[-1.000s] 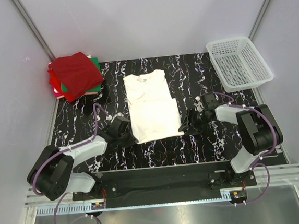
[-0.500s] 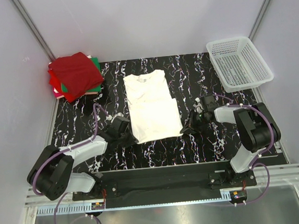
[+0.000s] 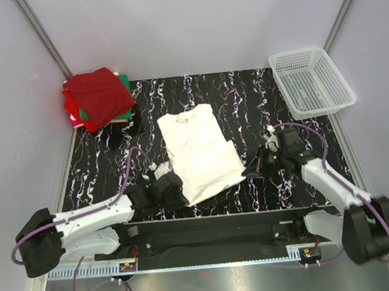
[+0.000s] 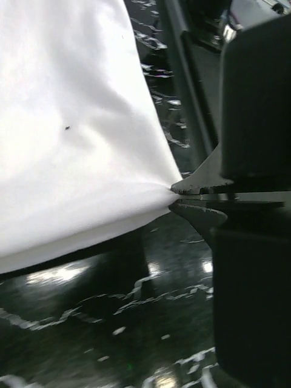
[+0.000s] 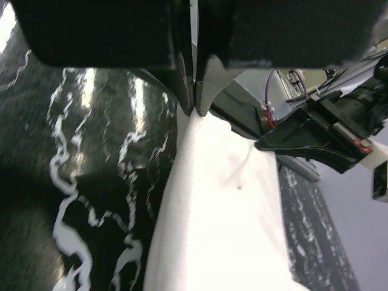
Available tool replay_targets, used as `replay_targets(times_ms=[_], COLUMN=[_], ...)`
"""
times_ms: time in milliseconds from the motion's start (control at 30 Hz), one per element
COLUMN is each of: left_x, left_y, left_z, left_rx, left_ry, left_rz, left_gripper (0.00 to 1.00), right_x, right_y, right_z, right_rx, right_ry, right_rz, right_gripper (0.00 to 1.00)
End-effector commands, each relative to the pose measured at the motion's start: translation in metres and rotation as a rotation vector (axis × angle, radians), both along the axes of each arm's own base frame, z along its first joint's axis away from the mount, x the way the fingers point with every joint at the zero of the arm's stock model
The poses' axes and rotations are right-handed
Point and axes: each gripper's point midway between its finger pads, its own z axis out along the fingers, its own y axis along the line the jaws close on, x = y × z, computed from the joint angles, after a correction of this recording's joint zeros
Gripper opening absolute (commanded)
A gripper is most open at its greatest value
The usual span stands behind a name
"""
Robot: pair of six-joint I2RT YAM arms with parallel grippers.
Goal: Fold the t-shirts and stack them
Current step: Fold the tshirt
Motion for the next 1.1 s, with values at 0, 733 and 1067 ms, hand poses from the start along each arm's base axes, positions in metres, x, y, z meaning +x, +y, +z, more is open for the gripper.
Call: replay_targets(times_ms=[0,733,1067], left_x=[-0.019,-0.056,-0.003], left_y=[0.005,-0.030,-0.003], left_z=[0.015,0.152,0.145], left_rx=[0.018,0.090,0.061], left_ry=[-0.002,-0.170,-0.189], left_rz=[0.083,0.003,0.063], left_gripper=[0.00,0.04,0.06], right_x=[-0.039,-0.069,-0.001], right_y=[-0.006,-0.028,-0.019], right_z=[0.017,0.138,0.139], right_rx=[0.008,0.004,-0.036], right_ry=[0.043,-0.210,-0.253], right_rz=[-0.015,-0.111,-0.124], right_gripper=[0.00,0.00,0.00])
